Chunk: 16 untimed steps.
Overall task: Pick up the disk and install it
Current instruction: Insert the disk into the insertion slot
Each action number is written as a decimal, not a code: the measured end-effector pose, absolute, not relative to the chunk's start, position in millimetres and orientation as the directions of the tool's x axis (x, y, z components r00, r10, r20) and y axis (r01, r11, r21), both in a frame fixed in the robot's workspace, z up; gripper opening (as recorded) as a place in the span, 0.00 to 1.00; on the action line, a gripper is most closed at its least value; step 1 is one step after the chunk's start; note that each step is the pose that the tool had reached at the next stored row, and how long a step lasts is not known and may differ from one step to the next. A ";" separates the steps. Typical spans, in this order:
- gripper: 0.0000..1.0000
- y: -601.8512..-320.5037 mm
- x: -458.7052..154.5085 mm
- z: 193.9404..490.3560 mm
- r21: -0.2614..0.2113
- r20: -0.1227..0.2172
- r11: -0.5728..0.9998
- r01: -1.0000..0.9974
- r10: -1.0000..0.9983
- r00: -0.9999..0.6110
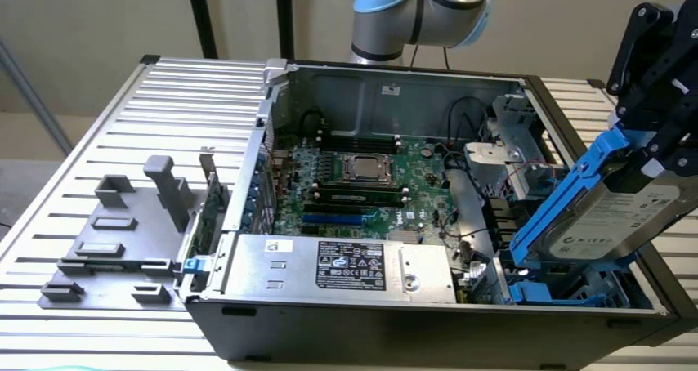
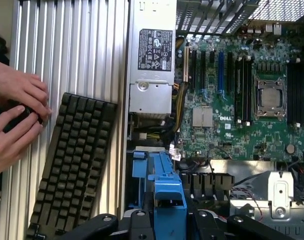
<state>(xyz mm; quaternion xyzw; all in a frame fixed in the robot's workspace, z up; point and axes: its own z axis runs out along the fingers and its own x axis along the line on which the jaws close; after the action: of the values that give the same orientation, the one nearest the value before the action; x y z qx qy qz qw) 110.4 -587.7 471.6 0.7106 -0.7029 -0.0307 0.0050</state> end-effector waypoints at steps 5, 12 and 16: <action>0.33 -586.9 110.7 466.0 0.043 -0.033 -0.009 -0.999 -0.999 0.008; 0.33 -585.6 110.6 463.0 0.037 -0.023 -0.003 -0.999 -1.000 0.003; 0.33 -583.2 109.8 461.3 0.037 -0.022 -0.002 -0.999 -1.000 0.001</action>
<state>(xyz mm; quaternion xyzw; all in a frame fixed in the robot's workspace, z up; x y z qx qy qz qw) 109.8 -583.2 461.3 0.7075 -0.7063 -0.0211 0.0052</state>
